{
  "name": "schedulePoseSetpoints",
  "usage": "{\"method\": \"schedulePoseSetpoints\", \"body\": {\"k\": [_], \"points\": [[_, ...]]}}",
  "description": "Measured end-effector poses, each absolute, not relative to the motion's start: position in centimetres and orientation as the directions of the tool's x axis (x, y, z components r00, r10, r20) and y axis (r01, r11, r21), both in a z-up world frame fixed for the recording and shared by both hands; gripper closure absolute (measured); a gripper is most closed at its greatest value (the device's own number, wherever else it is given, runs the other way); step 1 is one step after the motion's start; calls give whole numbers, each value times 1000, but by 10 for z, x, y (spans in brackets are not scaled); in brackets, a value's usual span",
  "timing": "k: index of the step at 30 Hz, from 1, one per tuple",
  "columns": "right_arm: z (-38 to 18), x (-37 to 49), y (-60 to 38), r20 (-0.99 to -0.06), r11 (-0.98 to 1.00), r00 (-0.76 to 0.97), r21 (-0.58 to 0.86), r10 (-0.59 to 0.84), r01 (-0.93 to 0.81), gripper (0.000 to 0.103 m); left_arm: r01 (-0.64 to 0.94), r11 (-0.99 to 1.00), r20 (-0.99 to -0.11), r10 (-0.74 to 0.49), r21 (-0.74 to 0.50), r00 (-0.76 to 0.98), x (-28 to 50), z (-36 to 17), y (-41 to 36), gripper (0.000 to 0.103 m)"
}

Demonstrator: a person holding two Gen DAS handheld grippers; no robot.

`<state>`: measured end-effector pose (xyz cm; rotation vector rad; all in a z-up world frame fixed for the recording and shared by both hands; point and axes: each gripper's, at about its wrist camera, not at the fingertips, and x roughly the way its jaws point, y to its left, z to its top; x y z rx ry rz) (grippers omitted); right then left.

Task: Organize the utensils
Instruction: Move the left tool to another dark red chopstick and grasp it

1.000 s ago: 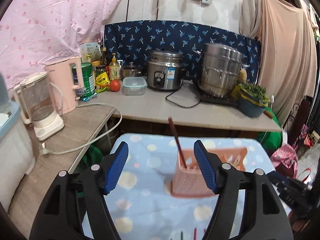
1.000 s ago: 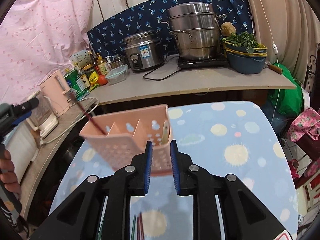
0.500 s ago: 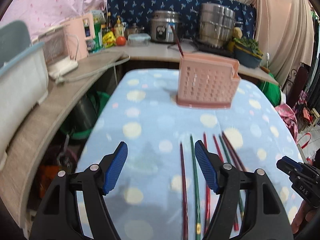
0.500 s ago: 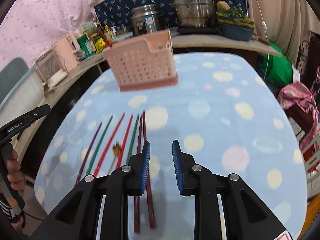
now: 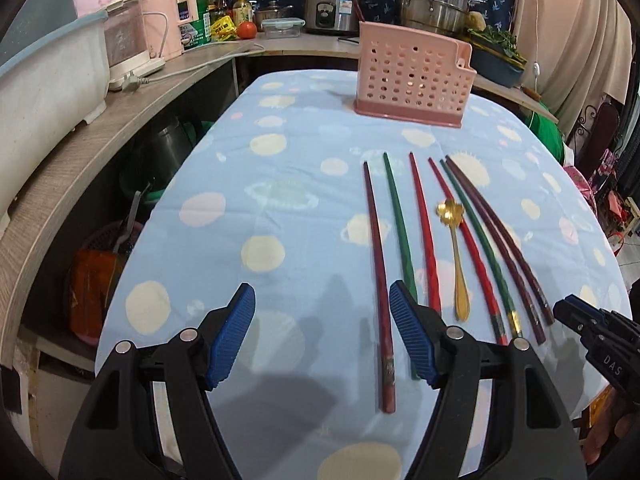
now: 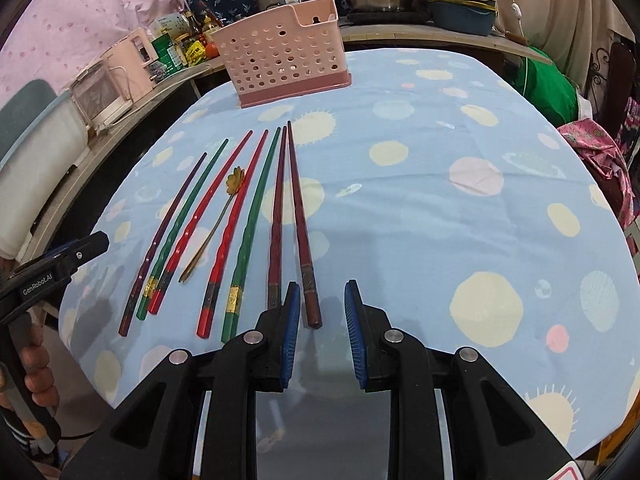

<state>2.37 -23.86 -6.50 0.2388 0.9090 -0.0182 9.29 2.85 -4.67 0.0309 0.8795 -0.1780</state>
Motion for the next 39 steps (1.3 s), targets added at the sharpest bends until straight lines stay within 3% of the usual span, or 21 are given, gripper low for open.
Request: {"method": "schedulePoseSetpoints", "body": {"k": [23, 39], "points": [[-71, 17, -236, -783, 970, 617, 204, 79, 135, 80, 199, 977, -817, -172, -72, 551, 65, -80, 23, 37], [-72, 18, -236, -783, 970, 618, 200, 75, 135, 80, 196, 980, -812, -152, -48, 563, 65, -83, 23, 49]]}}
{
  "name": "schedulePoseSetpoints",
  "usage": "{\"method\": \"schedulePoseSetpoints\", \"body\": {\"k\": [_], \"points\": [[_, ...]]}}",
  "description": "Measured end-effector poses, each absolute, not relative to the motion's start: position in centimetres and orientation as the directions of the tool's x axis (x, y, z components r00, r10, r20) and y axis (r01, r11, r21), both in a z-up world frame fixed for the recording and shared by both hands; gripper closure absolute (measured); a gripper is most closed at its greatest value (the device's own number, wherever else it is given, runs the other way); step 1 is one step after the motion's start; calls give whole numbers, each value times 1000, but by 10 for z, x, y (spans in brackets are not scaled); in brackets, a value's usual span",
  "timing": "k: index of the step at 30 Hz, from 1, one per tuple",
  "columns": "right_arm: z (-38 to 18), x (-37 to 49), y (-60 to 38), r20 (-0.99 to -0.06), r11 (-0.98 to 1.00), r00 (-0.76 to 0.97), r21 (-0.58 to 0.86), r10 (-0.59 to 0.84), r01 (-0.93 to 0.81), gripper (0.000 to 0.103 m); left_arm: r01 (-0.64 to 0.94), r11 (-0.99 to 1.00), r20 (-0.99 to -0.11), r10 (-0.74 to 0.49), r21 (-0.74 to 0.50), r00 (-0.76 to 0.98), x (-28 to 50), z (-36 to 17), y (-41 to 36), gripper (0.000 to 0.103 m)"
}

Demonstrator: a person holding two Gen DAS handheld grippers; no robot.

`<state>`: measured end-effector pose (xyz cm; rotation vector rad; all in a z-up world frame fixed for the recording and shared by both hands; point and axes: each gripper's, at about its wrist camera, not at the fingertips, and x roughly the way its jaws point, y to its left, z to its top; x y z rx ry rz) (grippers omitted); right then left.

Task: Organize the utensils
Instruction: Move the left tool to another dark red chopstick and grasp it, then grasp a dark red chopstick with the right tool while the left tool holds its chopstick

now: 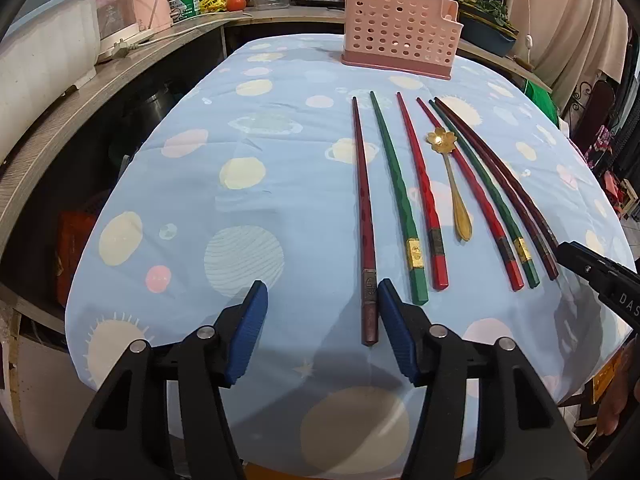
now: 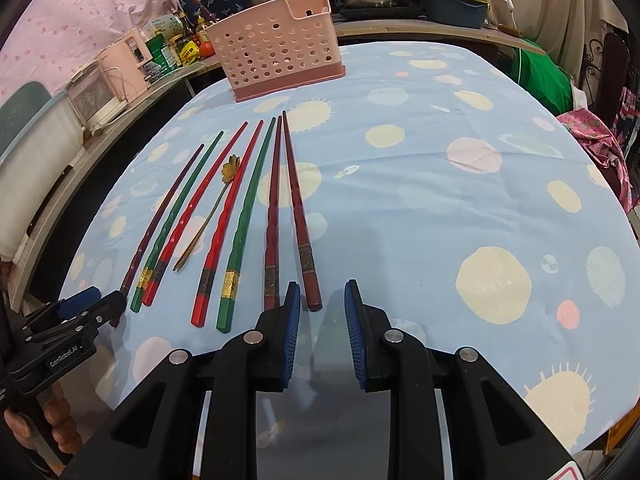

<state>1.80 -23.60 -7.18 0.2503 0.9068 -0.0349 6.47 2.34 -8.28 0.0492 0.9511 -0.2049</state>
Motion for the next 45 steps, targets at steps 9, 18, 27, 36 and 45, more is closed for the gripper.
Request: {"method": "schedulePoseSetpoints", "body": {"k": [9, 18, 27, 36, 45], "points": [[-74, 27, -233, -780, 974, 621, 189, 71, 126, 80, 189, 981, -810, -150, -49, 567, 66, -83, 26, 59], [-75, 33, -230, -778, 976, 625, 181, 66, 122, 92, 198, 979, -810, -158, -53, 565, 67, -82, 26, 75], [-75, 32, -230, -775, 977, 628, 175, 63, 118, 94, 202, 978, -811, -165, -59, 561, 68, -82, 25, 83], [-74, 28, -231, -774, 976, 630, 181, 65, 121, 95, 200, 978, -816, -163, -60, 554, 70, -82, 25, 93], [-53, 19, -236, -759, 975, 649, 183, 59, 126, 96, 188, 980, -831, -156, -64, 534, 70, -78, 26, 95]]}}
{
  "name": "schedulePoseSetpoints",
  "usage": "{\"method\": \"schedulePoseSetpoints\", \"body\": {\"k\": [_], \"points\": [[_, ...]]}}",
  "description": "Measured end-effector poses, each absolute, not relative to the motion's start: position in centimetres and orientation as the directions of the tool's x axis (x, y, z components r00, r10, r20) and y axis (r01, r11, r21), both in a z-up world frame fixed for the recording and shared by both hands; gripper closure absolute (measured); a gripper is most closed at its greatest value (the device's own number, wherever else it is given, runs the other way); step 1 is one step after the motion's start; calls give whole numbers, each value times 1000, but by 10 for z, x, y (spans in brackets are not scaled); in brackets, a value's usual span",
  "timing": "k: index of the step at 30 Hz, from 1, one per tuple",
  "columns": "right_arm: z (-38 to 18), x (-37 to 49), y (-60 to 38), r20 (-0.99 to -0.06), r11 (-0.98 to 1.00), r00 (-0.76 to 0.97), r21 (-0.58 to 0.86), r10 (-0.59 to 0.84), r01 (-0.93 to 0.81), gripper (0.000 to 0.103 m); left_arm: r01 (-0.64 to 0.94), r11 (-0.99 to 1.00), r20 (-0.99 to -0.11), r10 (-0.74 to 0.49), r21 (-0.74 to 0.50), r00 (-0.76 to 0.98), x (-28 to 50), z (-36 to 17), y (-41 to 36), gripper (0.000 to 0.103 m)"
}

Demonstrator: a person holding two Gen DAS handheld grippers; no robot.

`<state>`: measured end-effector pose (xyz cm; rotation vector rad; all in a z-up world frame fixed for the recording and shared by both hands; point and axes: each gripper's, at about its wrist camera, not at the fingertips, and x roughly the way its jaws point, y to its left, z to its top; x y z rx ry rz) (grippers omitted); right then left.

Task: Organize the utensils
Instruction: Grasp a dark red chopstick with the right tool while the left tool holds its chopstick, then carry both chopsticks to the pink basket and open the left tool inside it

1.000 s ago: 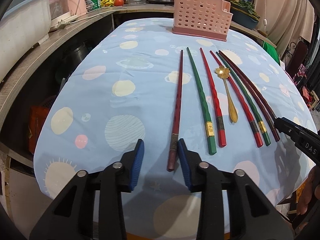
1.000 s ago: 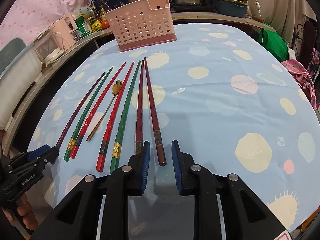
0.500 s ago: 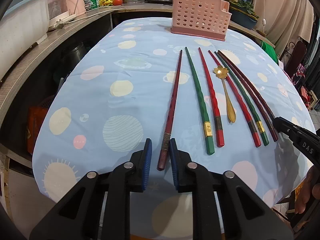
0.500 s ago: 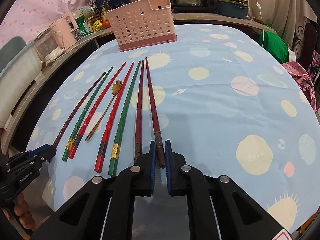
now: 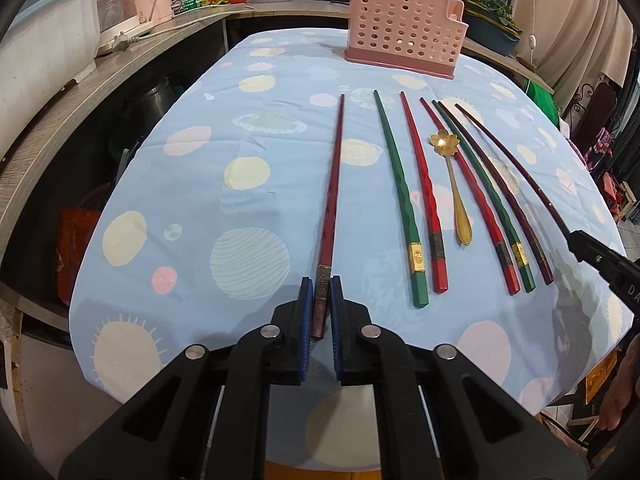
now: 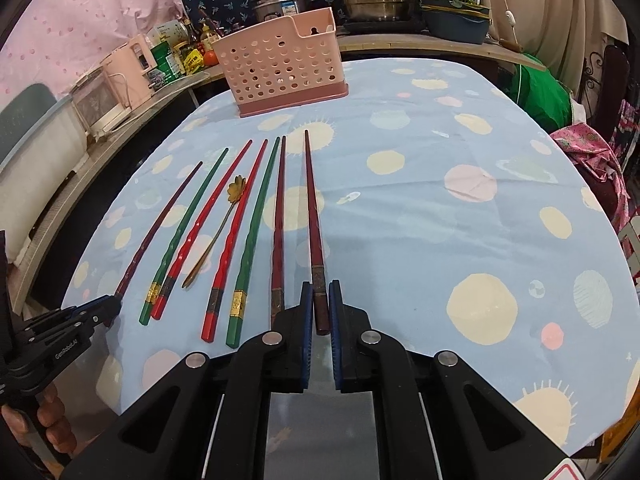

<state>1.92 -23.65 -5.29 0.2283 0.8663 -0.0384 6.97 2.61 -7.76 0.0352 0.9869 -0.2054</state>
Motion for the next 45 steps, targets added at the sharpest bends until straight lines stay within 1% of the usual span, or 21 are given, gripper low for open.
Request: {"method": "schedulePoseSetpoints", "body": {"k": [11, 21, 28, 34, 40, 45], "points": [[-15, 11, -241, -730, 972, 682, 191, 50, 134, 96, 177, 982, -823, -156, -69, 546, 69, -52, 36, 96], [24, 6, -253, -683, 969, 730, 199, 31, 146, 96, 163, 982, -782, -172, -92, 599, 73, -7, 48, 96], [54, 10, -269, -646, 960, 762, 237, 43, 147, 96, 160, 981, -738, -188, -109, 648, 85, 33, 46, 96], [79, 23, -282, -612, 959, 790, 247, 42, 140, 96, 154, 983, -686, -178, -97, 705, 104, 71, 42, 96], [101, 51, -295, -586, 956, 809, 265, 54, 128, 96, 158, 982, -636, -190, -108, 748, 136, 109, 37, 96], [120, 82, -301, -559, 955, 827, 275, 63, 113, 96, 173, 974, -607, -228, -149, 762, 173, 137, 31, 96]]}}
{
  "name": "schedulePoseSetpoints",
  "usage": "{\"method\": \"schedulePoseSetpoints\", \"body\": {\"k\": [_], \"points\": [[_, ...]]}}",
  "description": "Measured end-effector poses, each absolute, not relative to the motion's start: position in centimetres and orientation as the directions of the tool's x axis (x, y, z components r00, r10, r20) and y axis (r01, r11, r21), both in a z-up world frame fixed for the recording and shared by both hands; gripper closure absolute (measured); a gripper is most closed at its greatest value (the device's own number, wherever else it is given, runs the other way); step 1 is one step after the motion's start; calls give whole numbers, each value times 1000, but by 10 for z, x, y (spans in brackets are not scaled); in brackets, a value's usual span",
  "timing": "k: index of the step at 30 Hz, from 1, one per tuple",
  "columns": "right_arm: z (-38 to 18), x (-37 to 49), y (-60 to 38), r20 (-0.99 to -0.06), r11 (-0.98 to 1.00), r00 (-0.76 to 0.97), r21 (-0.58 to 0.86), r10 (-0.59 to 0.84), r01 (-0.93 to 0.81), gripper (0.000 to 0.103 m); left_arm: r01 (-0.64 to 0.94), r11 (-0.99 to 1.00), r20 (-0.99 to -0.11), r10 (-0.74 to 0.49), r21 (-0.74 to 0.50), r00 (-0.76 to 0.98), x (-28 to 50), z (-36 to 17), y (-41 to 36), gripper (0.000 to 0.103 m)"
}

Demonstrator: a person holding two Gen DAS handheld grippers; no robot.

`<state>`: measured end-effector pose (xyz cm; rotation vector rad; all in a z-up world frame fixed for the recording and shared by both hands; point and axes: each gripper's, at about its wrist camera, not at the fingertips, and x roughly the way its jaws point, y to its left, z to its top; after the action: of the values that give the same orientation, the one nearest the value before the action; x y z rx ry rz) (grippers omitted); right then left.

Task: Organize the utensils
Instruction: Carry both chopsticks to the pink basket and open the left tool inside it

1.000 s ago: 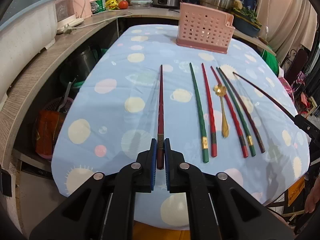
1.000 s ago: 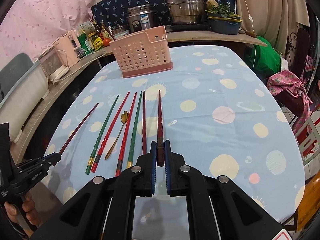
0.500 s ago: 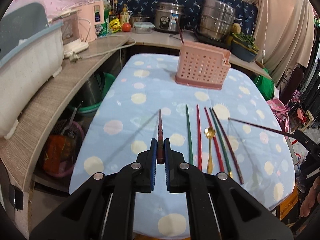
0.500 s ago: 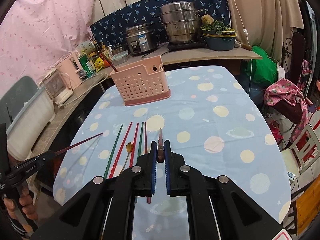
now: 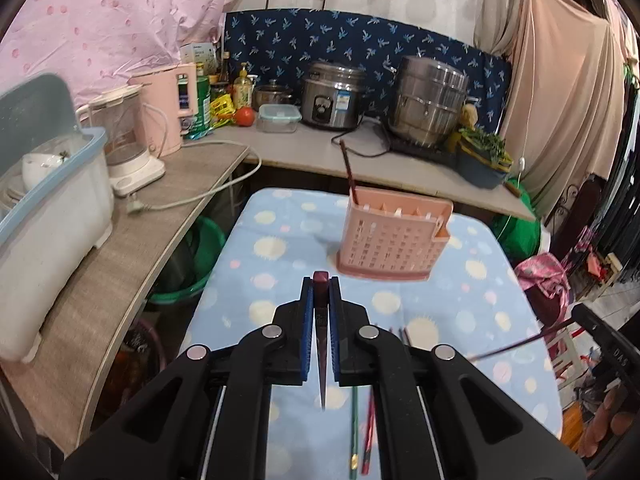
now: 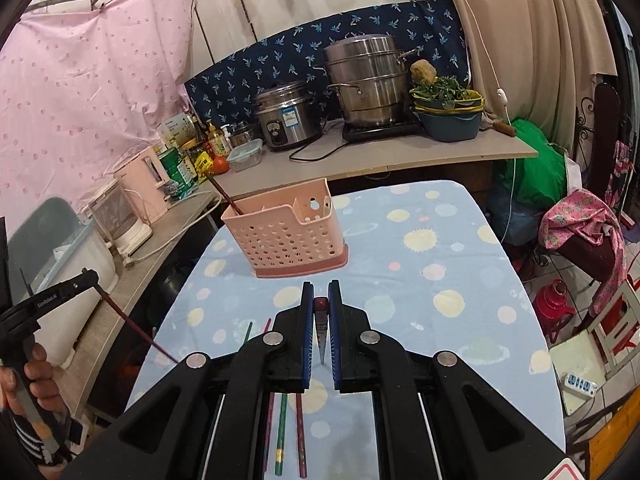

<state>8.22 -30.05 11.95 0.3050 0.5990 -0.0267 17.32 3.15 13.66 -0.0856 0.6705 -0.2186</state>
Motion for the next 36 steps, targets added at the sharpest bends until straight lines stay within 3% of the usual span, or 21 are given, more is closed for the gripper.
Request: {"method": "schedulePoseSetpoints", "body": {"k": [9, 22, 27, 36], "points": [[162, 151, -304, -479, 952, 873, 300, 89, 68, 96, 195, 961, -522, -272, -198, 808, 238, 187, 19, 96], [233, 243, -309, -269, 933, 959, 359, 88, 15, 96, 226, 949, -376, -297, -221, 878, 312, 254, -16, 96], [226, 272, -313, -276, 927, 958, 374, 82, 29, 96, 214, 954, -380, -281, -209, 881, 340, 245, -28, 96], [165, 307, -319, -407, 917, 907, 393, 107, 68, 96, 182, 963, -492, -258, -198, 832, 376, 187, -41, 96]]}}
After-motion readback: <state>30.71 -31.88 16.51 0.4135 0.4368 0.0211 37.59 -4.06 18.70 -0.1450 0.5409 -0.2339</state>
